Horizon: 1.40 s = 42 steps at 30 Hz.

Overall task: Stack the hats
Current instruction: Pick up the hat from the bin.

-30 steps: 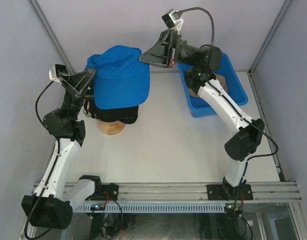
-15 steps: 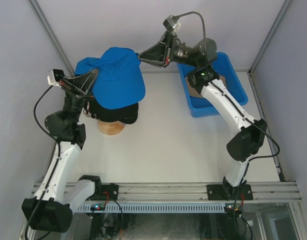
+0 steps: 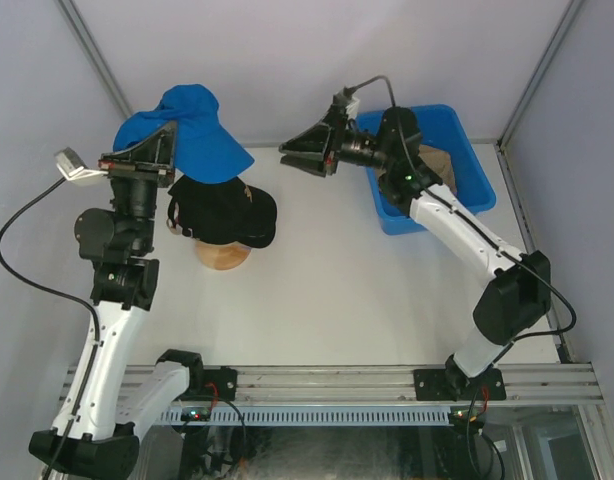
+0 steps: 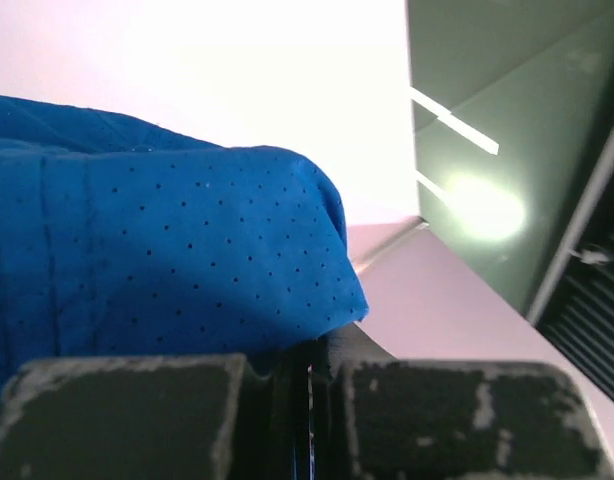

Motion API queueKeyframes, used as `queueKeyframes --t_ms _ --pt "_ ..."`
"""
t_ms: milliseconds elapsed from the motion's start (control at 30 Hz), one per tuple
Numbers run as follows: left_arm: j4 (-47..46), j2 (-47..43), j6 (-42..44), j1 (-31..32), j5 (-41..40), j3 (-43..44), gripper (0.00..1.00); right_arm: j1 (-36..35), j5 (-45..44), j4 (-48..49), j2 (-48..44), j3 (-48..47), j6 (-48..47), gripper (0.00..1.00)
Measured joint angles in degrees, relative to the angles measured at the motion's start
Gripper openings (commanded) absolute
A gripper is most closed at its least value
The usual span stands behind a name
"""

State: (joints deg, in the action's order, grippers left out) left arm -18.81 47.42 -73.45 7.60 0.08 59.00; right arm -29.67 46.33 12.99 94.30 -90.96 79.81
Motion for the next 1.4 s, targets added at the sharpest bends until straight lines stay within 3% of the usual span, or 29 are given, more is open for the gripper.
queueKeyframes --t_ms 300,633,1400 --pt "3.50 0.79 15.50 5.79 -10.97 0.42 0.00 -6.91 -2.84 10.88 0.20 4.00 15.85 0.48" --pt "1.07 0.46 22.25 8.00 -16.48 0.46 0.00 -10.54 -3.37 16.63 3.91 3.96 25.83 0.49" --pt "-2.08 -3.61 32.17 9.05 -9.57 0.59 0.00 -13.16 -2.03 20.92 15.12 -6.75 37.38 0.55"
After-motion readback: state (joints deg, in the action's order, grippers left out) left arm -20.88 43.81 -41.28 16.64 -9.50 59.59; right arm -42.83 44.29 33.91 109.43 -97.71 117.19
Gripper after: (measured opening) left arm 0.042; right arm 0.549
